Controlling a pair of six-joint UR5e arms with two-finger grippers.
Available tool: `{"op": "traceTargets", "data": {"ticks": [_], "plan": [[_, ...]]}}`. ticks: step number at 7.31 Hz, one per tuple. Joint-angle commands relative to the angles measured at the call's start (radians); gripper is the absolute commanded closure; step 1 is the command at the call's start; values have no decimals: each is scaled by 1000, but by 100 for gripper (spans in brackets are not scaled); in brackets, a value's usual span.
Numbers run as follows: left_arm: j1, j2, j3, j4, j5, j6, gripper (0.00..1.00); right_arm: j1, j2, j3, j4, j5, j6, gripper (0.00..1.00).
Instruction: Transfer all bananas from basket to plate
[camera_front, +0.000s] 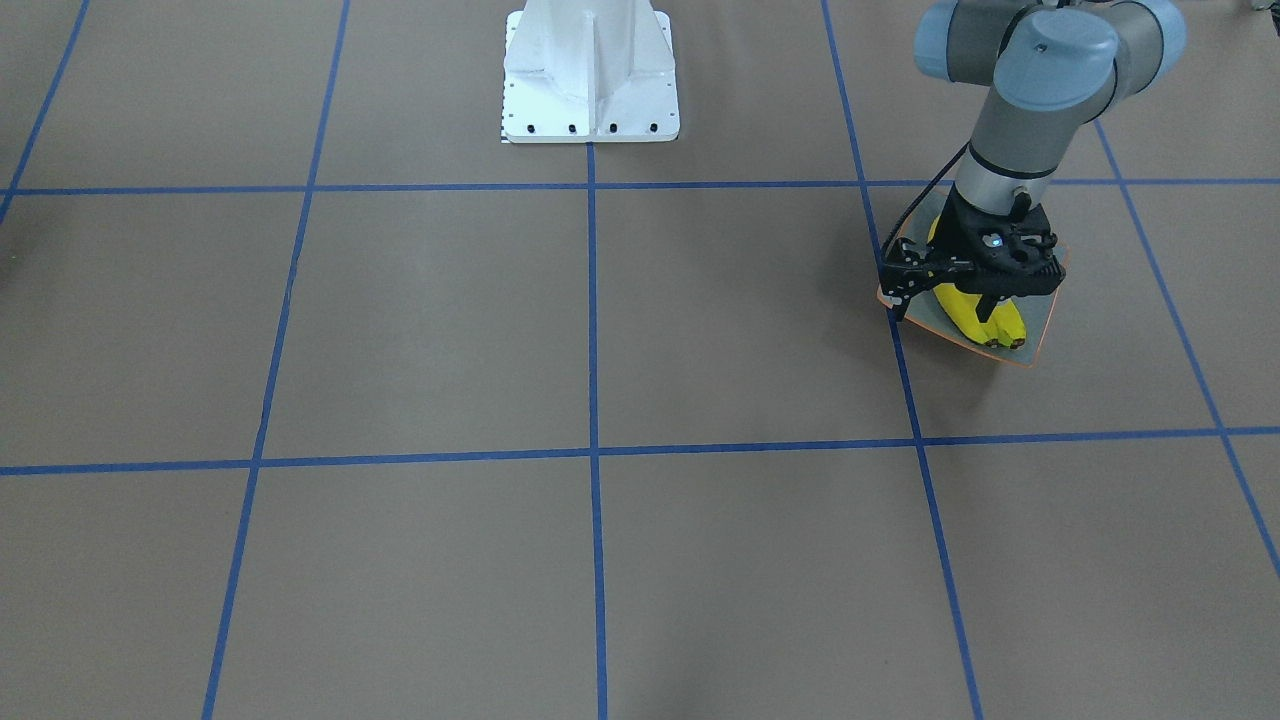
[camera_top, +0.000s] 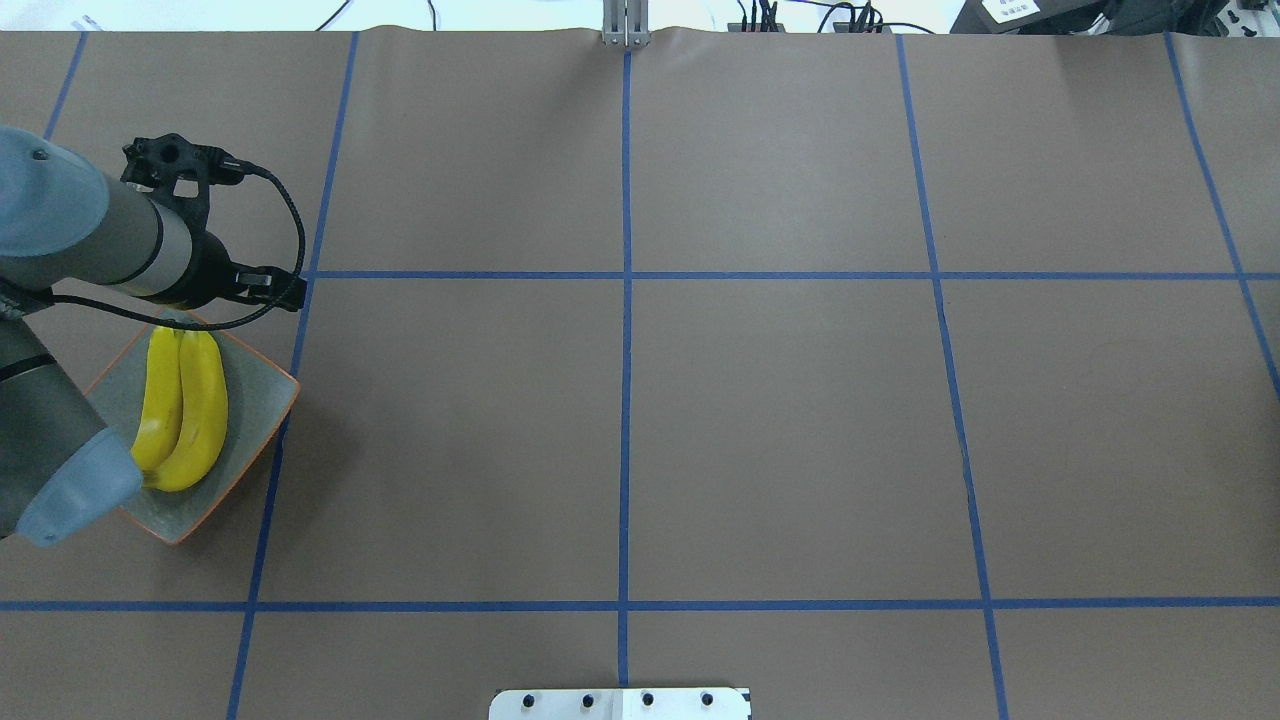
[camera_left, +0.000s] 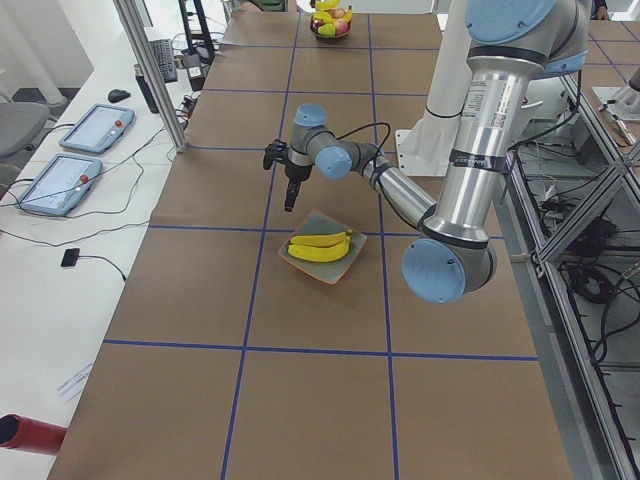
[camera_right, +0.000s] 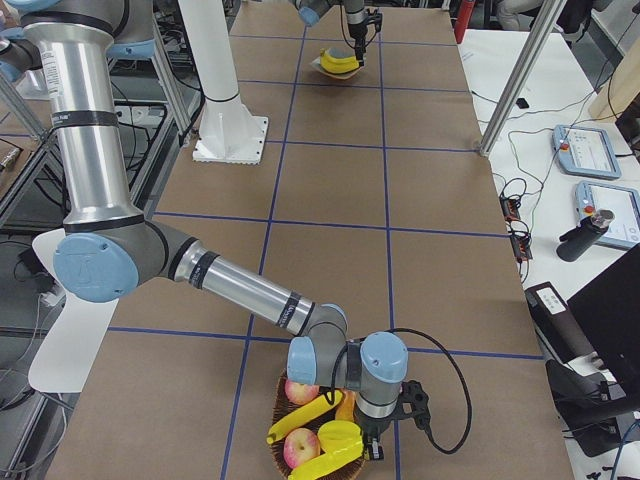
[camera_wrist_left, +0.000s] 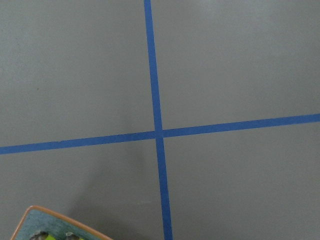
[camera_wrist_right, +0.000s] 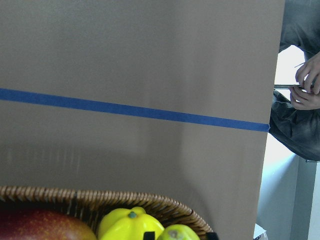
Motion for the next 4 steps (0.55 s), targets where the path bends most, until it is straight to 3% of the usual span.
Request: {"op": "traceTargets", "data": {"ticks": [1, 3, 4], "plan": [[0, 0, -1, 0, 0, 1, 0, 47, 3, 107, -141, 1, -61, 100], [2, 0, -1, 0, 0, 1, 0, 46, 57, 188, -266, 28, -45, 100], [2, 0, 2, -2, 0, 4, 0, 29, 119, 221, -373, 112, -16, 100]]}}
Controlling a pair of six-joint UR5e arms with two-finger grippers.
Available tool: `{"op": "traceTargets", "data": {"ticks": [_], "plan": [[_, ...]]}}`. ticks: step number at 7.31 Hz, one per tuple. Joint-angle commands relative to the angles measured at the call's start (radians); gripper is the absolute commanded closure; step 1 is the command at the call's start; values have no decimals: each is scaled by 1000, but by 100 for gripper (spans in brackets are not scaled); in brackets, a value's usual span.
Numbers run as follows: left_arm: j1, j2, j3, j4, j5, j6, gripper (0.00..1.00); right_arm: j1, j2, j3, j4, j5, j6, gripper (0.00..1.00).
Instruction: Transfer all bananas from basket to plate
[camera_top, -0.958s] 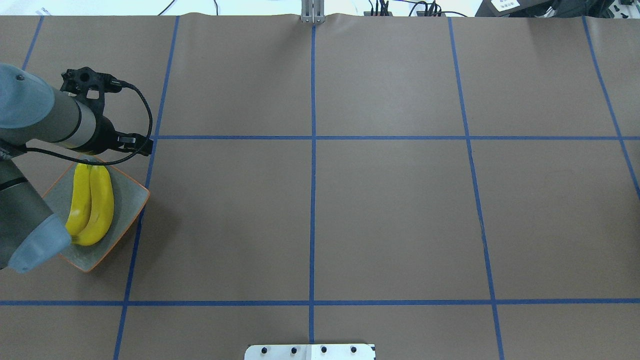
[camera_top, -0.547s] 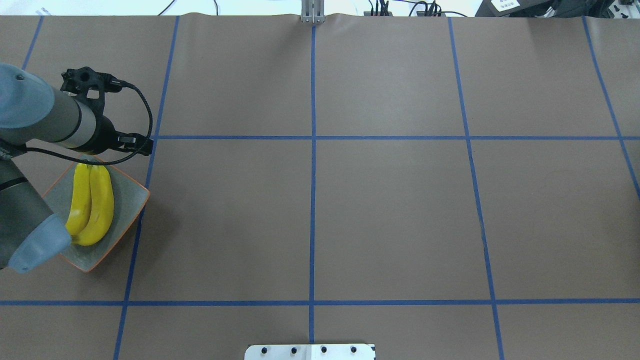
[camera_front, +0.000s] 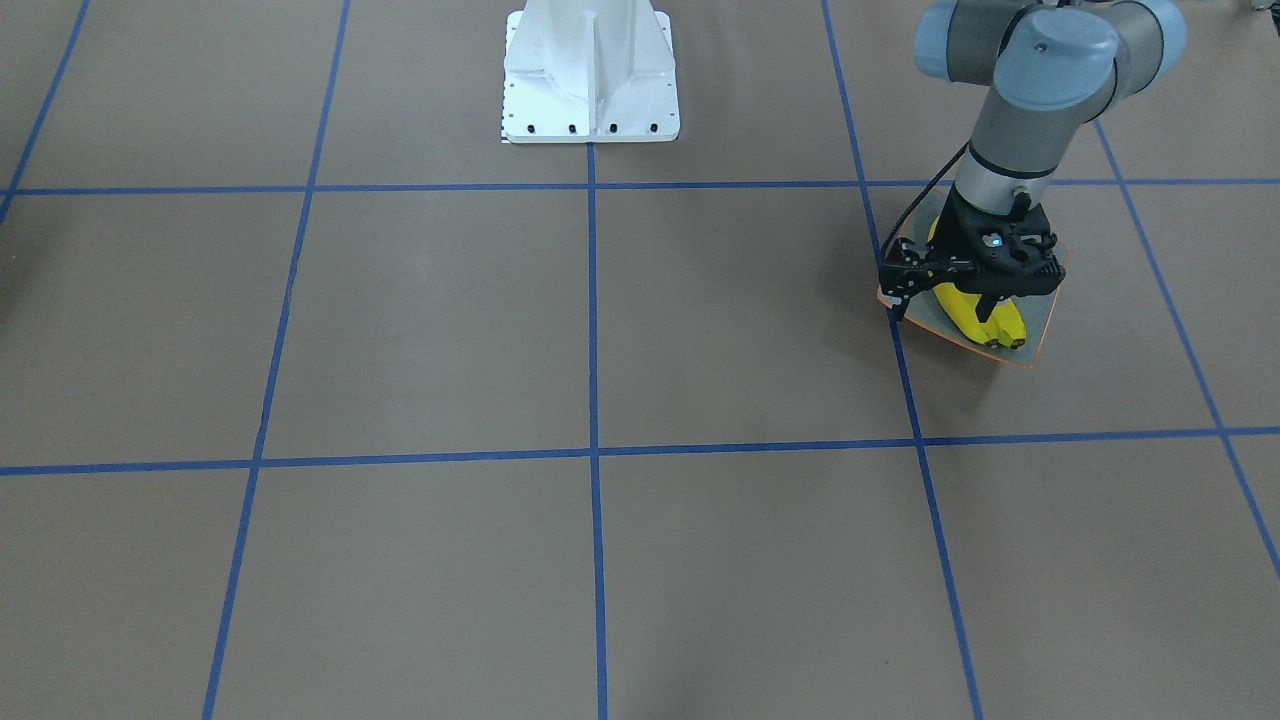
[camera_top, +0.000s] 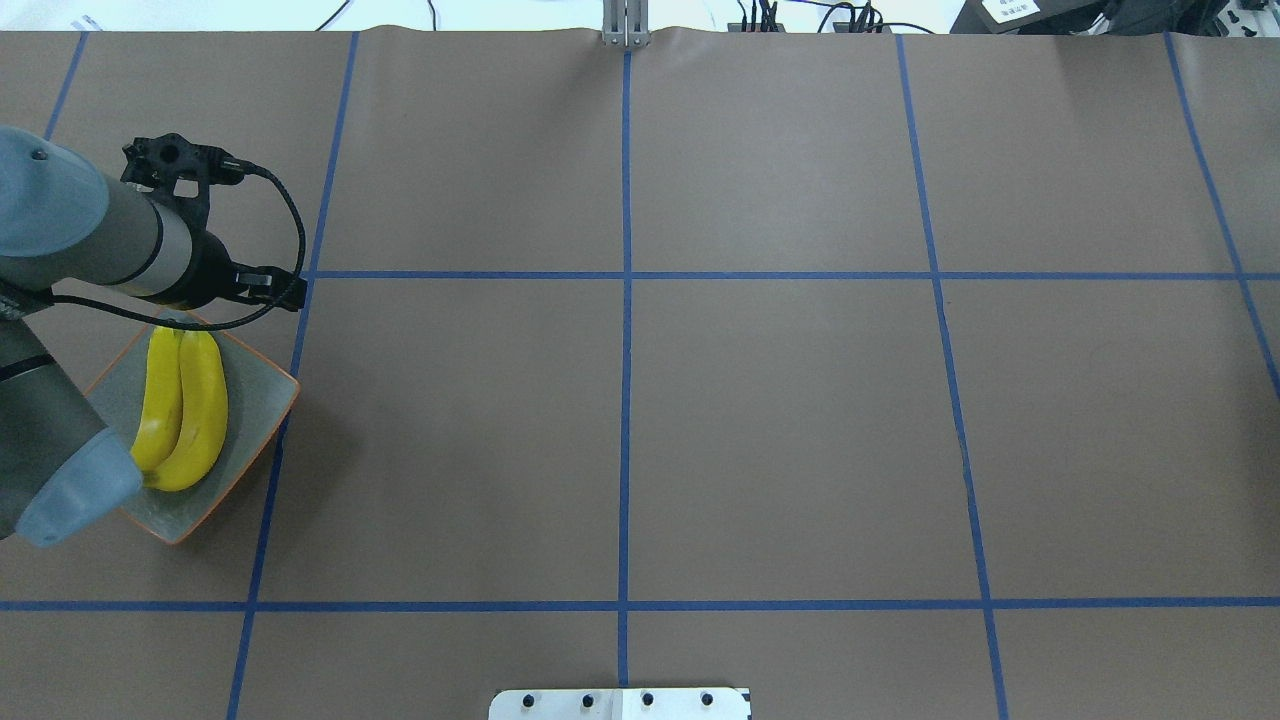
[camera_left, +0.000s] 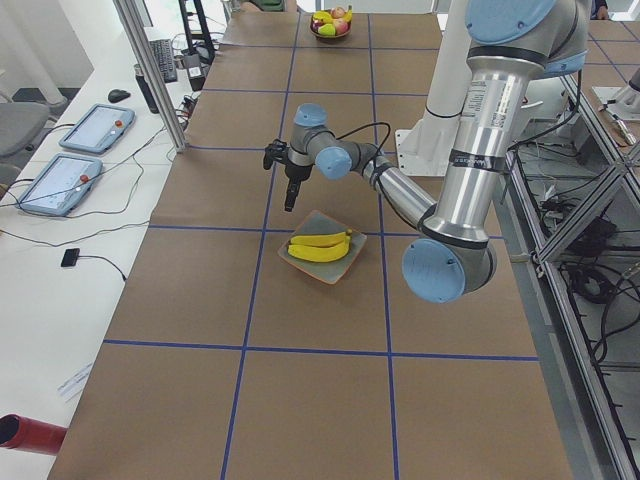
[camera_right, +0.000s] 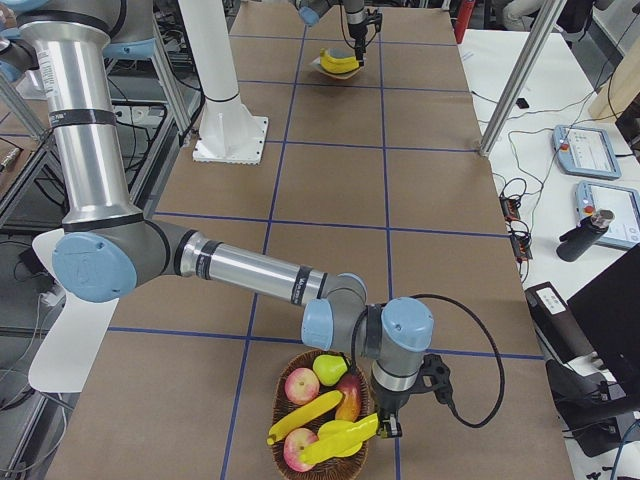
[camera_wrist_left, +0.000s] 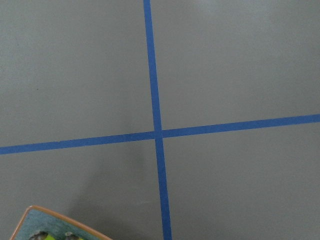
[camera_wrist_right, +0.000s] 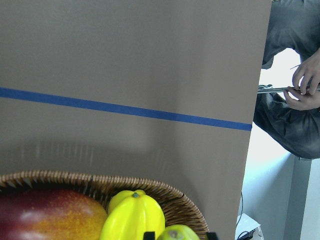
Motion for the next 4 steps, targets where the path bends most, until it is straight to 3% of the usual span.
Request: {"op": "traceTargets", "data": {"ticks": [1, 4], "plan": [[2, 0, 5, -3, 0, 2, 0, -47, 139, 68, -196, 143, 106, 100], [4, -9, 30, -68, -2, -2, 0, -249, 268, 113, -214, 285, 437, 100]]}}
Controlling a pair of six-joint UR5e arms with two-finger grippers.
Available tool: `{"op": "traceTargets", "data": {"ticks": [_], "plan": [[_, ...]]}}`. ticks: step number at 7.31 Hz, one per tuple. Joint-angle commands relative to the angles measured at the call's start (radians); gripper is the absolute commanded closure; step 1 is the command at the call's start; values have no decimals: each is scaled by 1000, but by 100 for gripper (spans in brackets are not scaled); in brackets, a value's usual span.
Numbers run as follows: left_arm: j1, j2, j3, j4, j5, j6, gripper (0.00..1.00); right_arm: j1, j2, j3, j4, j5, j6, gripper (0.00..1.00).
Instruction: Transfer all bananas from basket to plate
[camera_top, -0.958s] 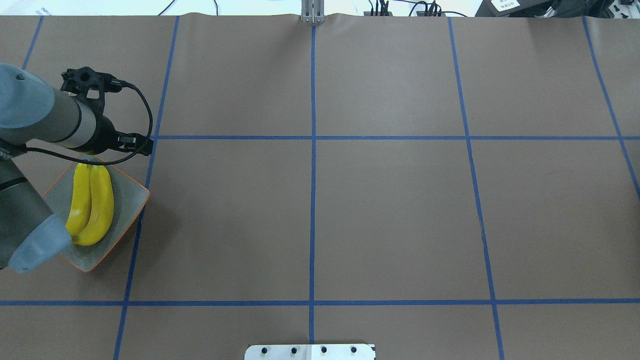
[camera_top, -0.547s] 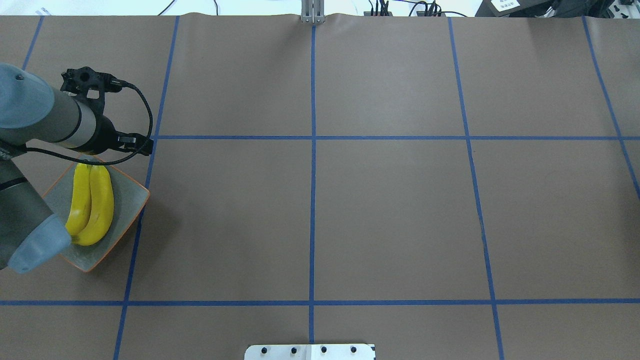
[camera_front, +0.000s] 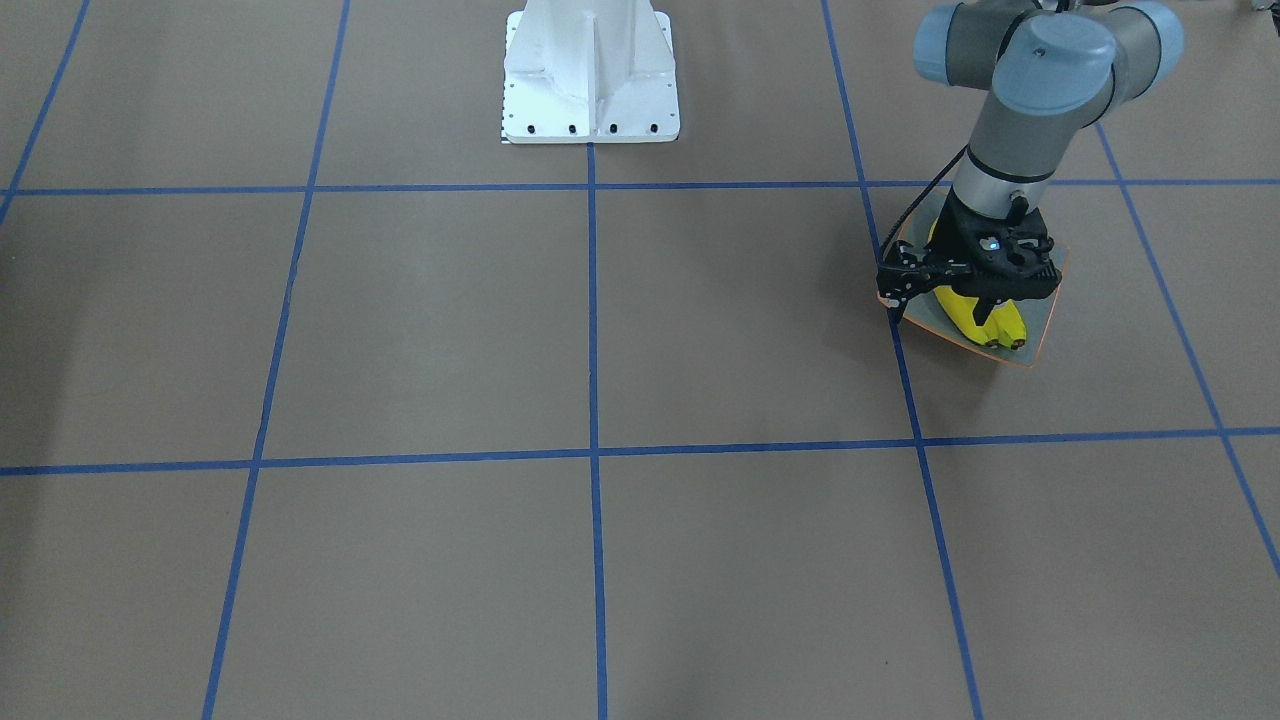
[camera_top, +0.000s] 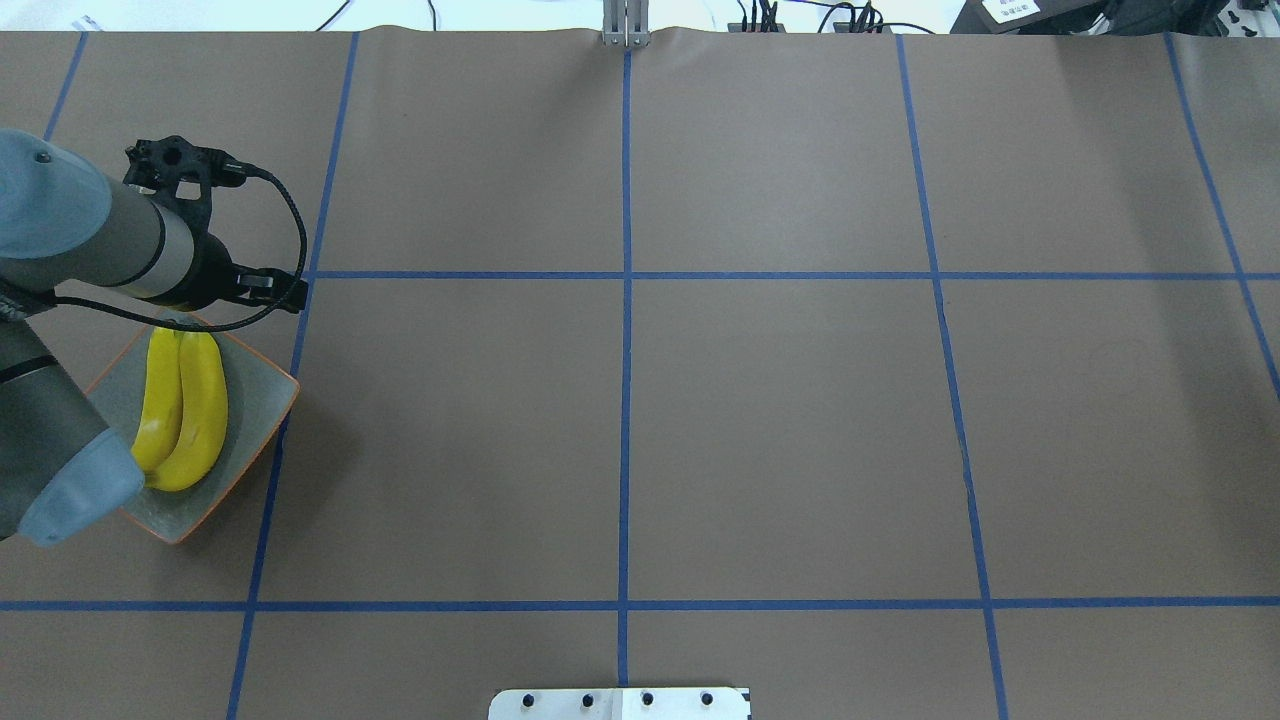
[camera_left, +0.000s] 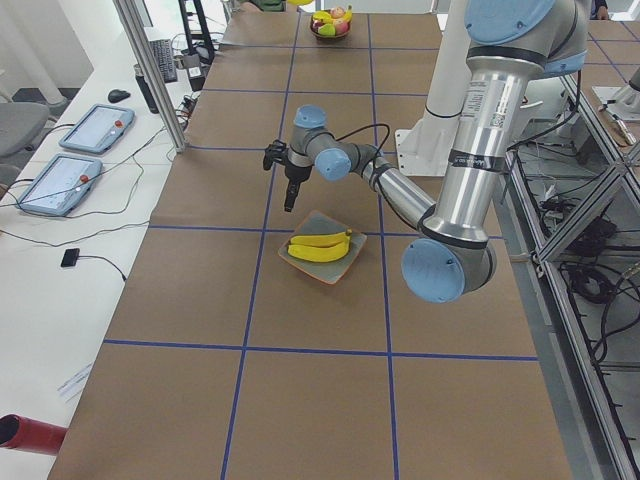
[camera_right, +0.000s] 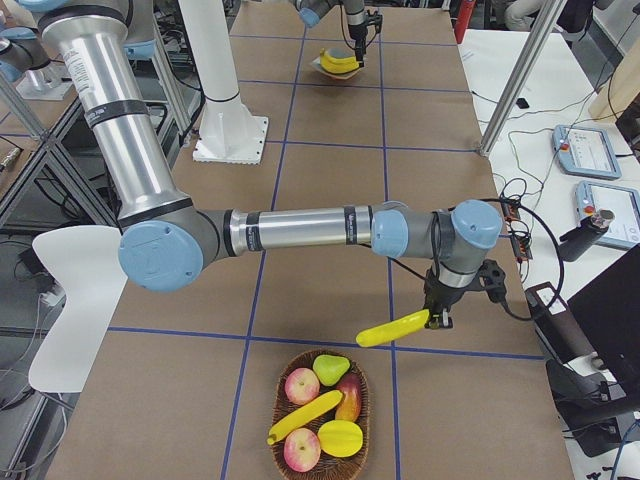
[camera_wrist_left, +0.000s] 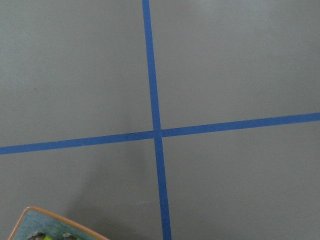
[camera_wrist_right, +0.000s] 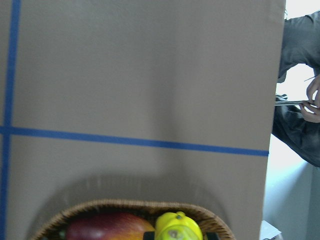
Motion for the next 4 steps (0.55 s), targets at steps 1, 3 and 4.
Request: {"op": "traceTargets", "data": {"ticks": [1, 3, 4], "plan": [[1, -49, 41, -53, -2, -4, 0, -161, 115, 14, 4, 68, 278, 100], [14, -165, 89, -54, -5, -65, 0, -275, 189, 66, 6, 74, 528, 100], [55, -249, 130, -74, -5, -126, 0, -336, 242, 70, 12, 72, 641, 100]]}}
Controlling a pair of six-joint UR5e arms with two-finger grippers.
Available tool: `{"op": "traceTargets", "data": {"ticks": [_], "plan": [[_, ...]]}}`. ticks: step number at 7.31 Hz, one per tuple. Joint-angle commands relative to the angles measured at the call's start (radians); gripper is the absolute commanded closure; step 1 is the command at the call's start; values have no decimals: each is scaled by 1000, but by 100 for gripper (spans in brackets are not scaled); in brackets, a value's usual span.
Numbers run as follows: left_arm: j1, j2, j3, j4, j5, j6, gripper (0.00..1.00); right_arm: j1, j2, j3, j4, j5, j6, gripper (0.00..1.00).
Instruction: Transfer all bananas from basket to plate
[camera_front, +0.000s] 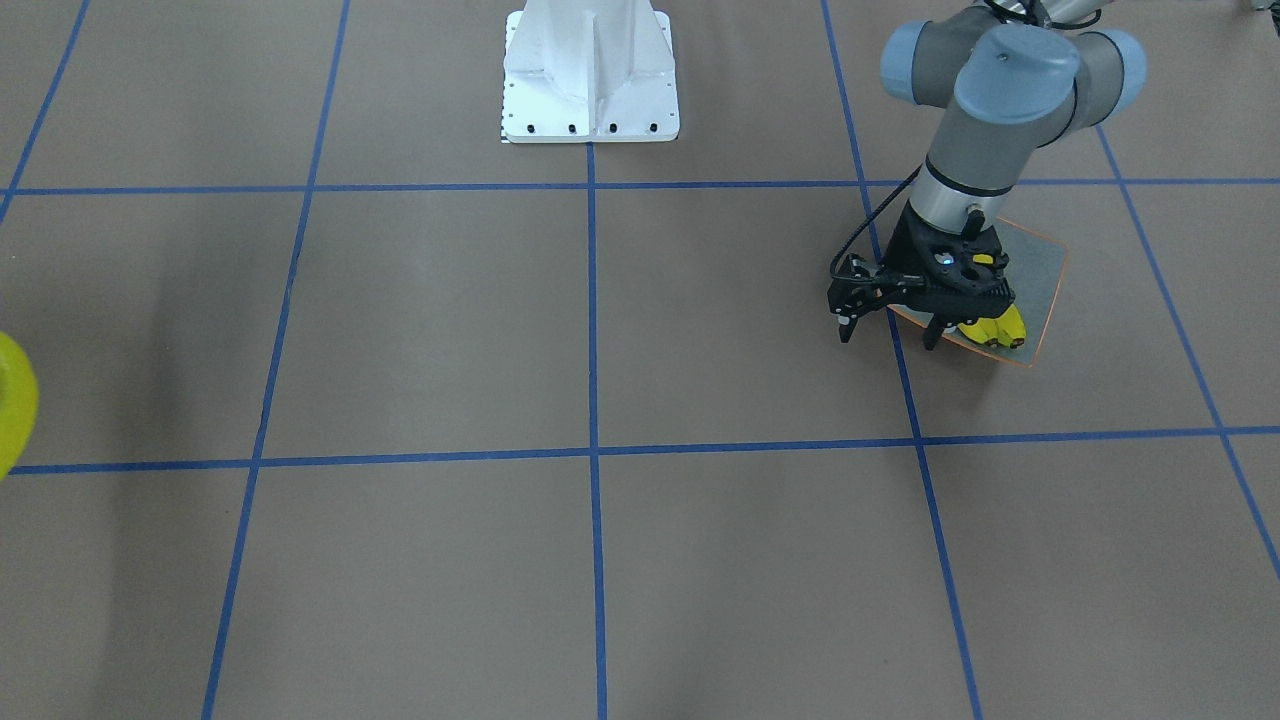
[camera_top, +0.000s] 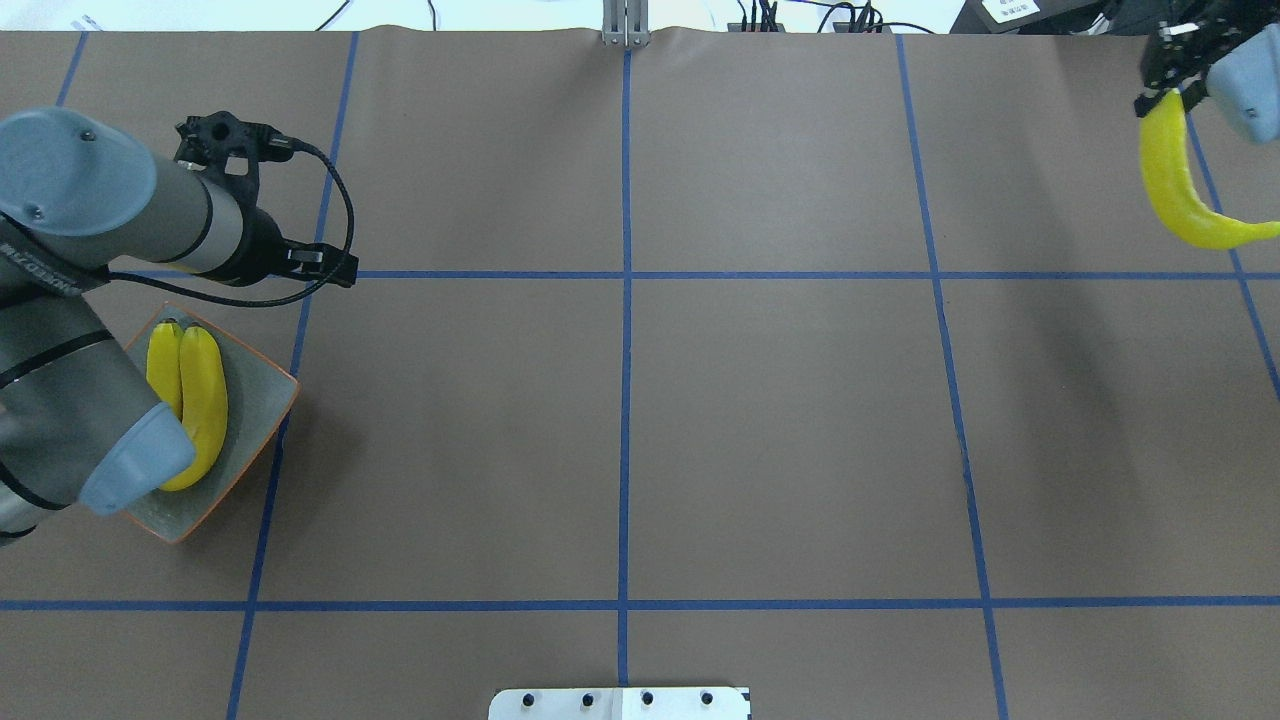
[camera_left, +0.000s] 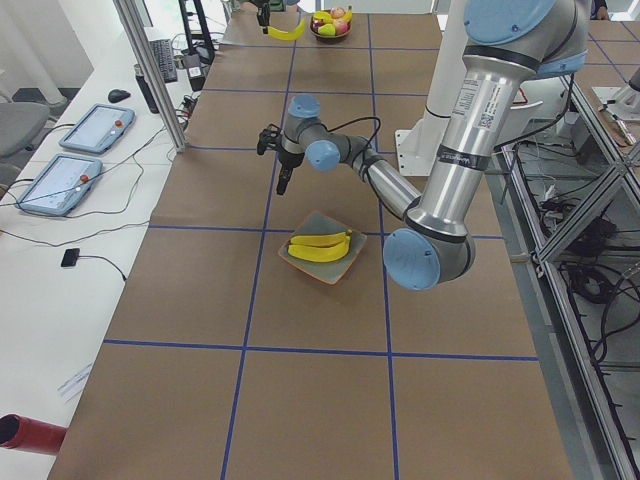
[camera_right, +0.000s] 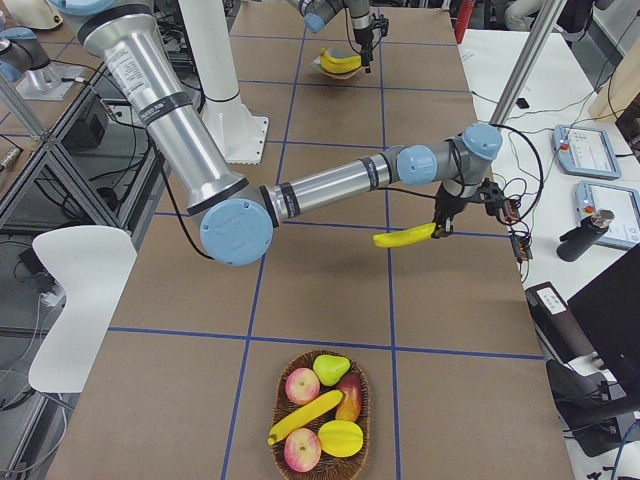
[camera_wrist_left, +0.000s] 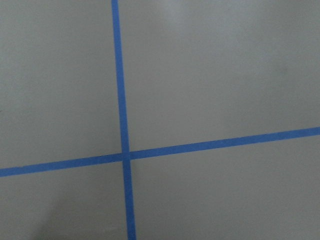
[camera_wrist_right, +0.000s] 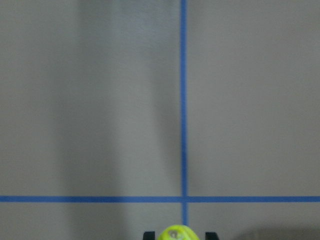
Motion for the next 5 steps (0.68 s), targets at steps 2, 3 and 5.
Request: {"op": "traceTargets", "data": {"ticks": [2, 3, 5], "plan": [[80, -127, 103, -258, 0, -224, 0, -177, 93, 15, 173, 1, 391, 100], [98, -133, 141, -392, 0, -309, 0, -215, 105, 27, 217, 1, 487, 100], [120, -201, 158, -474, 3, -441, 0, -272, 142, 77, 220, -9, 634, 100]]}}
